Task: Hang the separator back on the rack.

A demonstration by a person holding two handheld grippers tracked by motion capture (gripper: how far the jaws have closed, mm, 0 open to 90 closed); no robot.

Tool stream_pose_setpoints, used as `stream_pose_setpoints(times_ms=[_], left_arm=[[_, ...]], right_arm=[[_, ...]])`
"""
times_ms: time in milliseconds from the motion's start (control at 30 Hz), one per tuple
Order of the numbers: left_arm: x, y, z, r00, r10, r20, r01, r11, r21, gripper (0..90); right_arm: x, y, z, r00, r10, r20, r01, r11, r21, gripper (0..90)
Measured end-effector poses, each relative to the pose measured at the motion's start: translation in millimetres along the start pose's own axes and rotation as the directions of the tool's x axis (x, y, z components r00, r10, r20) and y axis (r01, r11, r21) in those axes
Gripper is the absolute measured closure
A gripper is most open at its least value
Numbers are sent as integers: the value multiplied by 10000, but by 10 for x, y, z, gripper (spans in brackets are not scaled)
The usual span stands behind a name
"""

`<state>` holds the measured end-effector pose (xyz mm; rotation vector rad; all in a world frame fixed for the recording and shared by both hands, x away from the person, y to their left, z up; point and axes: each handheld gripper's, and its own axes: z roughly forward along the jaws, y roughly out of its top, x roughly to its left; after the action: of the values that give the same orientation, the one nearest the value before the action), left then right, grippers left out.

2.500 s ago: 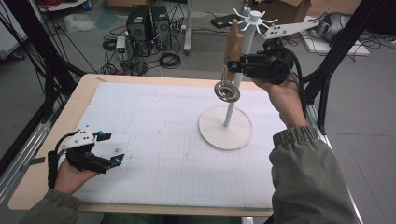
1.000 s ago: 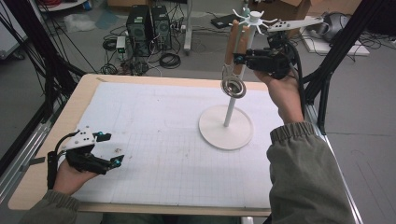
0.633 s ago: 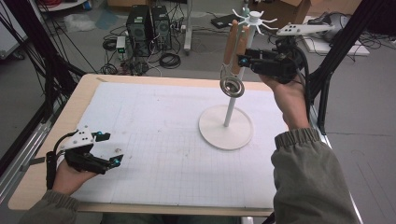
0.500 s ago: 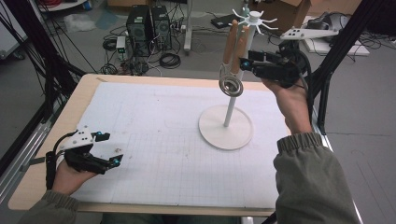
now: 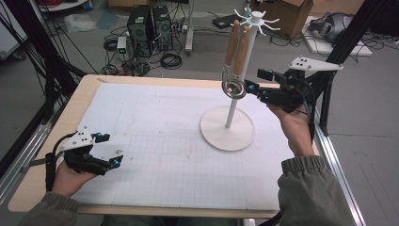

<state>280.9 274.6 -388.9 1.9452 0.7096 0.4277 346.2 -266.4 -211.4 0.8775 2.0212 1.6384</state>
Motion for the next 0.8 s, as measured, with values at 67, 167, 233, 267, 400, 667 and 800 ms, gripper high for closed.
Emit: stream_pose_setpoints(times_ms=[67,167,233,267,400,667,800], left_arm=[[0,0,-2,10000,13,-17,-13,10000,-11,60],[1,-4,-3,10000,-44,-30,44,10000,-15,60],[-2,-3,-3,10000,-47,-28,47,10000,-20,60],[-1,-3,-4,10000,-53,-29,53,10000,-26,60],[12,-6,-11,9999,-123,-33,123,9999,-42,60],[26,-10,-22,9999,-138,-73,138,9999,-51,60],[24,-10,-17,9999,-160,-25,160,9998,-76,60]], right_arm=[[5,-81,-2,10000,37,-35,-37,10000,-55,284],[19,-196,3,9999,107,-77,-107,9999,-61,280],[32,-256,15,9998,128,-123,-128,9999,25,269],[39,-283,17,9997,128,-217,-127,9999,21,268],[84,-377,24,9995,84,-316,-82,9999,62,263],[153,-557,54,9987,-2,-512,10,9999,152,252],[184,-638,57,9980,-8,-634,25,9997,263,244]])
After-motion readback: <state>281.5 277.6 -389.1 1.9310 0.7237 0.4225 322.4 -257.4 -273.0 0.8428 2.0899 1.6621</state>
